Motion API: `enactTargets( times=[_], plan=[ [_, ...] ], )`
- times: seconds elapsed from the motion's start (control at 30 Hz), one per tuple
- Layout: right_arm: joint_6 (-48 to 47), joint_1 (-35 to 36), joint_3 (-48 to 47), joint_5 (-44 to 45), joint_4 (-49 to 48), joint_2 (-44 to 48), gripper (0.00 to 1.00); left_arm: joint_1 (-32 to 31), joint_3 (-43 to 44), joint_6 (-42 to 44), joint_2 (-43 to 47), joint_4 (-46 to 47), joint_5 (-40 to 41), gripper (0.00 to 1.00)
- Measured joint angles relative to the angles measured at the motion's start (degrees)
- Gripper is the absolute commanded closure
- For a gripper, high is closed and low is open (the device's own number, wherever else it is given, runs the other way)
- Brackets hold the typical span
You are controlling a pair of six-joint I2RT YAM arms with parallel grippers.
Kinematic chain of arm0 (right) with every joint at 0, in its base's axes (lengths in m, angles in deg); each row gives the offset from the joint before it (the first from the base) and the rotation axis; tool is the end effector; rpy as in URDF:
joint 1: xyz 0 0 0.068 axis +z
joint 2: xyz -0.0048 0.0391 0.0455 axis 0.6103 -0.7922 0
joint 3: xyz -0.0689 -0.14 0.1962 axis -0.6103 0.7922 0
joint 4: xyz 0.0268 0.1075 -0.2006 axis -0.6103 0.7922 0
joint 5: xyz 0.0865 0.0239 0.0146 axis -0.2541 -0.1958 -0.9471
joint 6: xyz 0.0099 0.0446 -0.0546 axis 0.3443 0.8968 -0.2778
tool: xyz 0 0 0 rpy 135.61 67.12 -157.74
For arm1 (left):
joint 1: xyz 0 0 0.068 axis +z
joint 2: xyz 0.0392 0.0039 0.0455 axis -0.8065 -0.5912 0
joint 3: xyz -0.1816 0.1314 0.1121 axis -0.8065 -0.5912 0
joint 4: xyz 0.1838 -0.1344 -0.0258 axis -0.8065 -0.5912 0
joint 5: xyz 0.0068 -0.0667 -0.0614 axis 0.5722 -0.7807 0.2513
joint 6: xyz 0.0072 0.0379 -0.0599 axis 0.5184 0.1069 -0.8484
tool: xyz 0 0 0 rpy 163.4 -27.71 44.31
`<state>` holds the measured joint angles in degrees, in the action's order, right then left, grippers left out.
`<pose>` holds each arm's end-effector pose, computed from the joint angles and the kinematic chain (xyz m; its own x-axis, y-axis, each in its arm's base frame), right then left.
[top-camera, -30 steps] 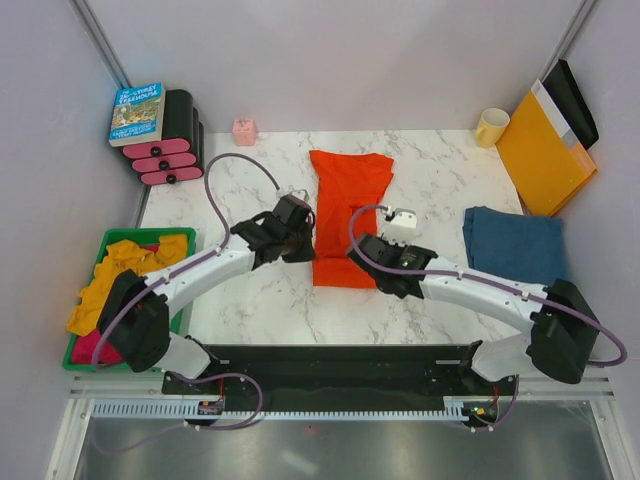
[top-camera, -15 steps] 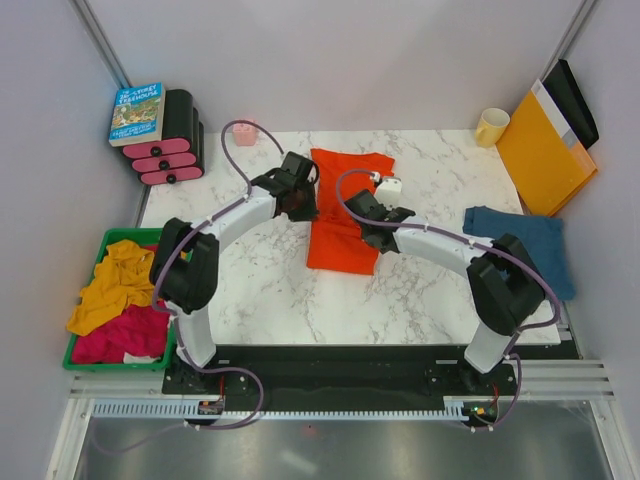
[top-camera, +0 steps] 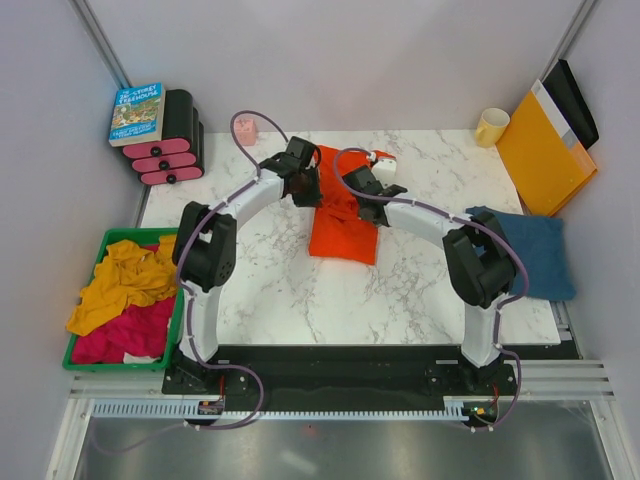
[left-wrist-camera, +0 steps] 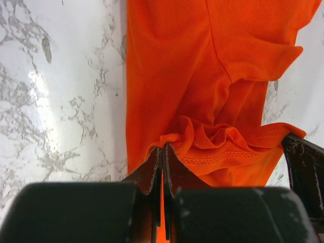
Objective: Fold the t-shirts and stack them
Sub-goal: Fold the folded rectangular tshirt in 1/3 of the way
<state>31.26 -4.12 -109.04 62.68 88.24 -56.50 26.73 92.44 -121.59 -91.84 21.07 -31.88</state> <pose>0.3429 0.1889 0.1852 -0.6588 0.1869 -0.7287 0.2589 0.9658 0.0136 0.3856 -0.2003 0.1927 -0.8649 -0.1492 -0.4793 0.0314 0.9368 -0.3484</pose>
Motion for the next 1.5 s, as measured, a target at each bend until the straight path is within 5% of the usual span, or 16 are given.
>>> enactTargets(
  times=[1.03, 1.17, 1.27, 1.3, 1.37, 1.5],
  plan=[
    [-3.65, -4.02, -8.57, -1.99, -1.79, -8.22, 1.0, 1.42, 17.03, 1.2, -11.08, -2.95, -0.37, 0.98],
    [-3.89, -4.55, -9.29, -2.69, -1.77, -10.86, 1.0, 2.12, 17.16, 1.2, -13.99, -3.61, -0.31, 0.82],
    [-4.04, -4.9, -9.29, -3.28, -1.66, -12.13, 0.75, 2.58, 17.4, 1.33, -15.72, -4.46, -0.31, 0.6],
    [-4.46, -5.01, -9.29, -3.43, -1.6, -12.17, 0.57, 2.69, 17.44, 1.31, -15.87, -4.79, -0.24, 0.49],
    [-4.66, -5.11, -9.25, -3.45, -2.1, -12.02, 0.35, 2.84, 17.44, 1.36, -15.91, -5.4, 0.31, 0.43],
    [-5.81, -4.9, -4.83, -4.0, -4.94, -7.54, 0.18, 2.91, 16.0, 1.27, -13.33, -5.07, 2.45, 0.38]
  ],
)
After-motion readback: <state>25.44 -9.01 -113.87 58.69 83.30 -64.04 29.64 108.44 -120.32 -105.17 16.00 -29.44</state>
